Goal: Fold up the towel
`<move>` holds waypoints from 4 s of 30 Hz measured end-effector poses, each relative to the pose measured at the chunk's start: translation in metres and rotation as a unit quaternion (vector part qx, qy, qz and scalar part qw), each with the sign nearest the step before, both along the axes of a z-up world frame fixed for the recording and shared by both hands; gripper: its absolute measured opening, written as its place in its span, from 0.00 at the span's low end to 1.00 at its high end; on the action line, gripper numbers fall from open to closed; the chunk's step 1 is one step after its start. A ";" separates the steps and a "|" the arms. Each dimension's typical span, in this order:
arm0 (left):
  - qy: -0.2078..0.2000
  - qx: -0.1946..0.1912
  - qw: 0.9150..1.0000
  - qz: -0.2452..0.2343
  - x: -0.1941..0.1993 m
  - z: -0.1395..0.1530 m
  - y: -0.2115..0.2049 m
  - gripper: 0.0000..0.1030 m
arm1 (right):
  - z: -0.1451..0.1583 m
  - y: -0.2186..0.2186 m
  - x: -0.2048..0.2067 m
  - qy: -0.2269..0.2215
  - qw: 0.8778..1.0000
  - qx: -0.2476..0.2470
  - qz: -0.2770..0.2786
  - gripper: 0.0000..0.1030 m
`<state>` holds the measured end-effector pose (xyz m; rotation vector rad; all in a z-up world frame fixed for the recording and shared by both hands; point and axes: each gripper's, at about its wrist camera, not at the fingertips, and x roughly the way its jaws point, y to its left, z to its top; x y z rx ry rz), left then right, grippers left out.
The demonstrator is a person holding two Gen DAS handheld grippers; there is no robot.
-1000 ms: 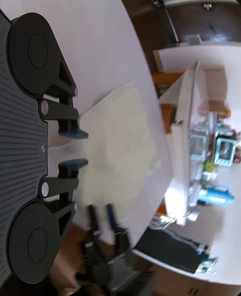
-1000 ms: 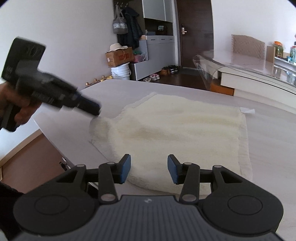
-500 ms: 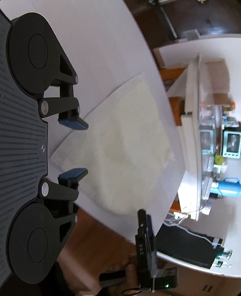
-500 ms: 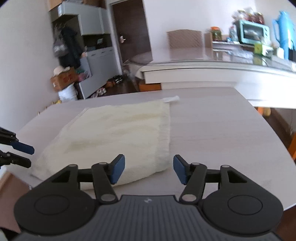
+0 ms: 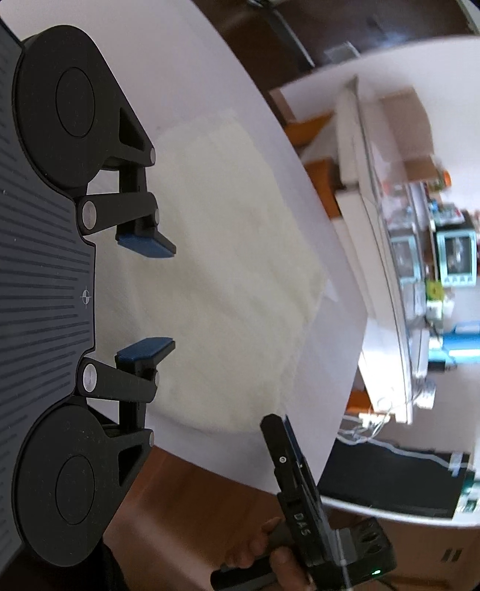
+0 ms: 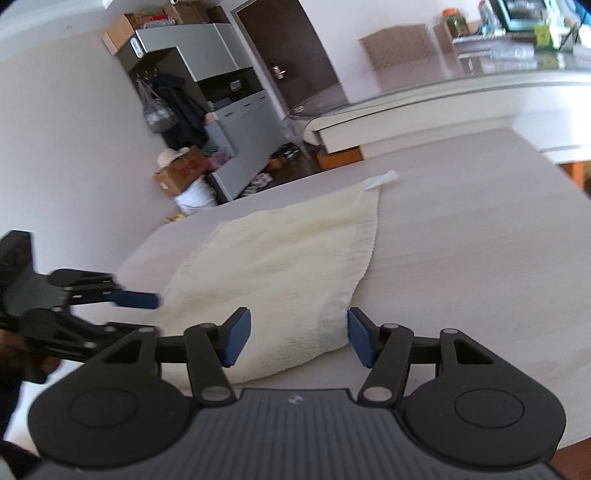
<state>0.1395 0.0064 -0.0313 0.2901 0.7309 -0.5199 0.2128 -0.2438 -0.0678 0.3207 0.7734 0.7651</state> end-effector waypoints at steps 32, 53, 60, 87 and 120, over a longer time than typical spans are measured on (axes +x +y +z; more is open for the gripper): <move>0.063 -0.159 0.984 -0.040 0.037 -0.015 -0.024 0.09 | -0.005 0.006 0.000 0.008 0.998 0.047 0.033 0.62; 0.066 -0.157 0.984 -0.042 0.041 -0.016 -0.019 0.10 | -0.003 0.006 -0.008 0.030 0.992 0.109 0.052 0.31; 0.066 -0.154 0.984 -0.065 0.037 -0.019 -0.030 0.10 | -0.007 -0.001 -0.015 0.043 0.992 0.111 0.032 0.31; 0.059 -0.136 0.982 -0.116 0.029 -0.024 -0.061 0.12 | -0.007 -0.014 -0.034 0.019 0.998 0.048 0.028 0.38; -0.051 0.042 0.990 0.128 -0.067 0.004 0.066 0.78 | 0.000 -0.023 -0.039 0.077 0.993 0.084 -0.007 0.07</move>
